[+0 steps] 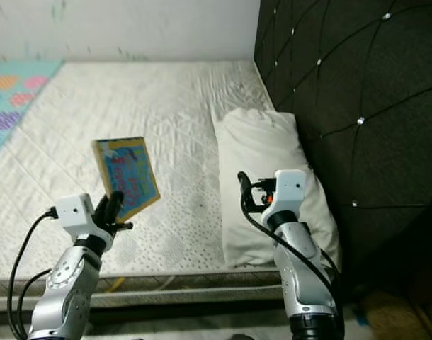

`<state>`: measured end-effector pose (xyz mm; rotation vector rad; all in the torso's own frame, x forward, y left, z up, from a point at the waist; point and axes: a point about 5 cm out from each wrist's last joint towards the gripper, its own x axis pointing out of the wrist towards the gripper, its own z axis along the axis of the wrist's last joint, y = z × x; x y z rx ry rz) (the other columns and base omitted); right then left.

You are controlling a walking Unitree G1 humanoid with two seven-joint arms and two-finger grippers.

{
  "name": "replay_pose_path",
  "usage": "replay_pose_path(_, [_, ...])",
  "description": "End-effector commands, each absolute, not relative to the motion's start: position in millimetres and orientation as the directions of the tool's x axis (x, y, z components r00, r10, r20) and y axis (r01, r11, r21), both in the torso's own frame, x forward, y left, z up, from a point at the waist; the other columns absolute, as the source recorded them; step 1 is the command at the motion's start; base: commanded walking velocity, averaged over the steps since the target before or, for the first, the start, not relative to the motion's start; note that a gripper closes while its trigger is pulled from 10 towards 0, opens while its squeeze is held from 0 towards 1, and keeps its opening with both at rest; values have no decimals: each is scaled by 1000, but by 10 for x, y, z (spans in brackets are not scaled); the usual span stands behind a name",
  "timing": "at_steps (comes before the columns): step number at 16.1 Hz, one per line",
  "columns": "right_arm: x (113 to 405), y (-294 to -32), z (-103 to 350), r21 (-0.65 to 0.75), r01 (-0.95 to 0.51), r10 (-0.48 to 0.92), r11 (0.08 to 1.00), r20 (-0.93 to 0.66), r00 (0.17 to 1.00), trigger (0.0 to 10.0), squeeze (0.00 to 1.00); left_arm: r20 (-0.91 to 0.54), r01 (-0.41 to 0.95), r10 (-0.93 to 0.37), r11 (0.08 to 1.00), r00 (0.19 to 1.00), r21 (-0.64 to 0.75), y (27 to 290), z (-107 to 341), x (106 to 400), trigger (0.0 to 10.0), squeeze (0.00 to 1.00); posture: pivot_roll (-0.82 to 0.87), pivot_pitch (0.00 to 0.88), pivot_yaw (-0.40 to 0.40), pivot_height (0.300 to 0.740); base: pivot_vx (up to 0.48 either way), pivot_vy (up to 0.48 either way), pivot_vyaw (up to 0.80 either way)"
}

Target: Clean up the room

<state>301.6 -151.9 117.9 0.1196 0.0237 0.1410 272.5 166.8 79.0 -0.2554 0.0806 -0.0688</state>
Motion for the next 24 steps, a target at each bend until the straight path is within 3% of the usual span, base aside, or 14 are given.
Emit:
replay_pose_path(1, [3033, -1513, 1234, 138, -124, 124, 983, 12, 992, 10000, 0, -52, 80, -94, 971, 994, -226, 1692, 807, 2728, 10000, 0, -186, 0, 71, 740, 0, 0, 0])
replay_pose_path(7, [3074, -1446, 1381, 129, -112, 106, 985, 55, 993, 10000, 0, 7, 100, -101, 963, 995, -252, 1673, 927, 2909, 10000, 0, -215, 14, 52, 740, 0, 0, -87])
replay_pose_path(14, [2981, -1490, 1235, 154, -83, 84, 985, 0, 996, 10000, 0, 7, 81, -82, 967, 997, -241, 1781, 953, 2801, 10000, 0, -161, 43, 49, 740, 0, 51, 0])
replay_pose_path(20, [2958, -1429, 1250, 143, -125, 126, 982, -1, 992, 10000, 0, -6, 84, -88, 962, 996, -259, 1704, 942, 2745, 10000, 0, -170, 91, 42, 740, 0, 316, -778])
replay_pose_path(24, [2953, -1496, 1240, 123, -120, 121, 985, -1, 993, 10000, 0, -7, 88, -94, 958, 996, -274, 1630, 949, 2725, 10000, 0, -172, 93, 47, 740, 0, 170, -114])
